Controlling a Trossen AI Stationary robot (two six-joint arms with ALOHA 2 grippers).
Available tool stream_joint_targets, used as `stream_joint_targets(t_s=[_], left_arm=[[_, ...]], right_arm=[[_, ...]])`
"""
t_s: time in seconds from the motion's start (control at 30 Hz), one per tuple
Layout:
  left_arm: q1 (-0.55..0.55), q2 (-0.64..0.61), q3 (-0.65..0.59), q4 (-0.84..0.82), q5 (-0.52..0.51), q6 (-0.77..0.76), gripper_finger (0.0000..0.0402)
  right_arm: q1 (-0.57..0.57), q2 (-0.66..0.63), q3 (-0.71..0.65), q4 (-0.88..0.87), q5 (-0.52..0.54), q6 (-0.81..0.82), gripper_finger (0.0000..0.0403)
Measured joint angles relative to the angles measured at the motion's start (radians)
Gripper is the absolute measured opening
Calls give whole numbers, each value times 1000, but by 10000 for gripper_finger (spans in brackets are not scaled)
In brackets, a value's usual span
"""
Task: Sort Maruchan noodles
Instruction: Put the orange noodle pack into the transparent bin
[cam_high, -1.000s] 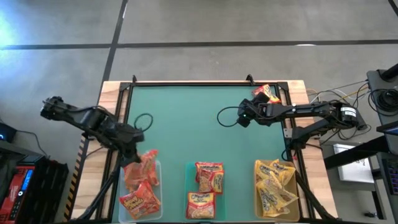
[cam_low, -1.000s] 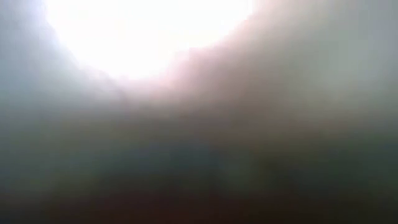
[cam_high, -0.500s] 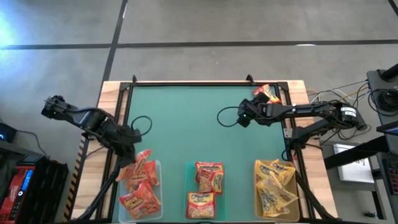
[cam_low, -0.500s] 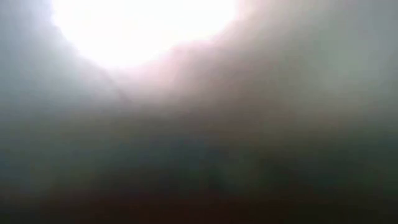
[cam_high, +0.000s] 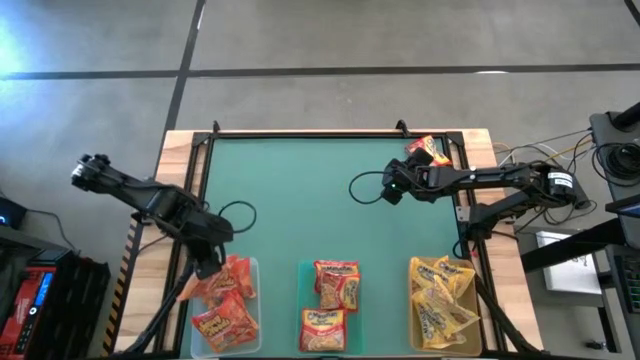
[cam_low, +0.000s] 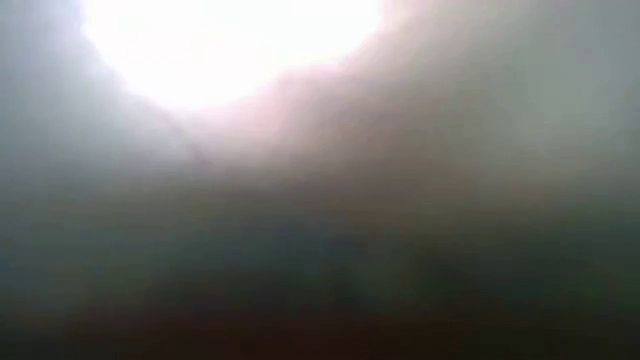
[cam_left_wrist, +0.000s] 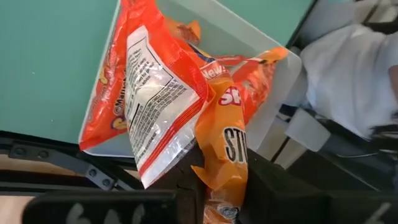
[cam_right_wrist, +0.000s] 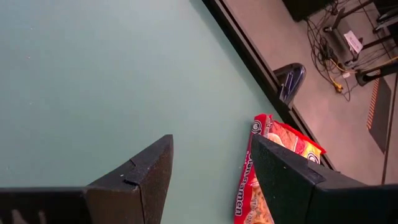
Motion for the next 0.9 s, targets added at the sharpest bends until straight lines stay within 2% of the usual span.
stream_joint_targets(t_s=[0.27, 0.53, 0.63, 0.7, 0.9], left_arm=[[-24, 65, 0, 10, 78, 9, 68], [-26, 71, 4, -13, 75, 64, 69], [-26, 67, 12, -89, 20, 87, 70], [-26, 67, 12, -80, -40, 103, 70], [-26, 86, 13, -55, -100, 224, 70]], right_arm=[[0, 0, 0, 1, 0, 0, 205], [0, 0, 0, 2, 0, 0, 205], [0, 0, 0, 2, 0, 0, 205], [0, 0, 0, 2, 0, 0, 205], [0, 0, 0, 3, 0, 0, 205]])
